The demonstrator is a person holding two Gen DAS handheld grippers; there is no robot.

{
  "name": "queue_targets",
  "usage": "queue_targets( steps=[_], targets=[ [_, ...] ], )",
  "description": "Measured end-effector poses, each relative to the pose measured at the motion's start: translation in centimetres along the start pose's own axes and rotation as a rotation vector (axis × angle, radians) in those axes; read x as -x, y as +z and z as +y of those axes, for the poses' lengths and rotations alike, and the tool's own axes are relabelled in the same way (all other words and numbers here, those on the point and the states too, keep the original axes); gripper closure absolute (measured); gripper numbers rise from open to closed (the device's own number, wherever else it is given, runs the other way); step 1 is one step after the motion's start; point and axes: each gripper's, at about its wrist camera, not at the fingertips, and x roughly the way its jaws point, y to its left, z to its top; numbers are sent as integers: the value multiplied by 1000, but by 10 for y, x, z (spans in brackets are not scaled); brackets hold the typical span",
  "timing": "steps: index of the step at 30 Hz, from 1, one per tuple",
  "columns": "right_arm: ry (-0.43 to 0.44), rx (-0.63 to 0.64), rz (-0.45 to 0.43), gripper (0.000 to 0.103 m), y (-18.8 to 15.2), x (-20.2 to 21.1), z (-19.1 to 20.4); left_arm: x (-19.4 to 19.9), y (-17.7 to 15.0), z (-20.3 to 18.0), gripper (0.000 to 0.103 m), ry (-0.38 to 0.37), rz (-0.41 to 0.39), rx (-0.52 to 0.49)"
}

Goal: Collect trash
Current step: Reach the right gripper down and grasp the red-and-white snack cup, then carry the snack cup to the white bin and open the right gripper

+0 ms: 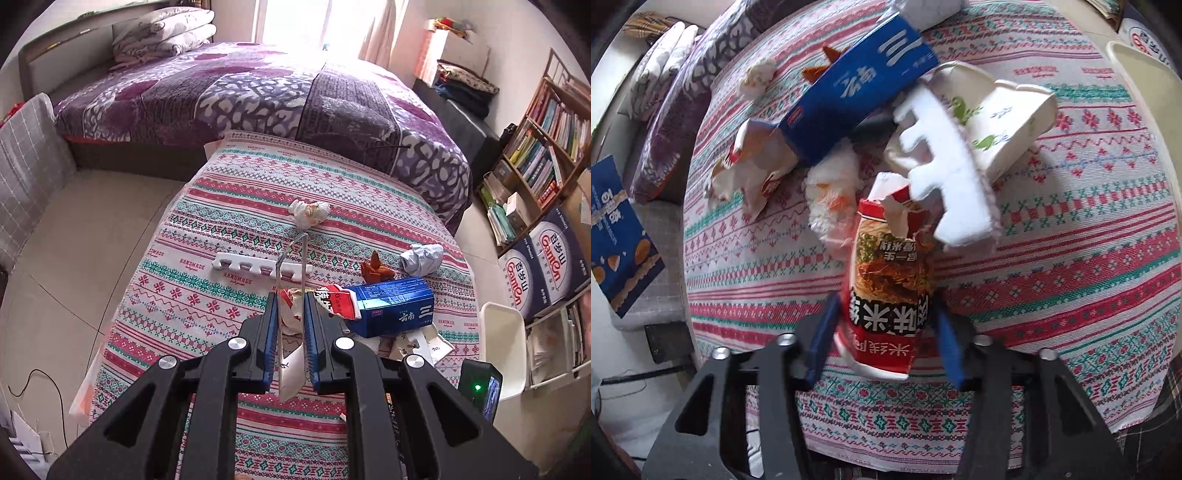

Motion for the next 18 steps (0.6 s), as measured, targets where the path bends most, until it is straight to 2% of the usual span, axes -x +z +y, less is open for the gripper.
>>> queue_targets(
  steps=[1, 6, 12, 18],
  targets=[
    [-7, 28, -10, 71, -2, 4, 5, 1, 0, 1, 89, 0, -3, 3],
    [76, 161, -67, 74, -21, 40, 29, 13, 1, 8, 89, -1, -36, 34],
    [122, 294, -239, 73, -33, 100, 51, 26, 4, 9, 89, 12, -84, 64],
    [85, 375, -445, 73, -36, 156, 50, 35, 4, -1, 89, 26, -131, 78]
  ],
)
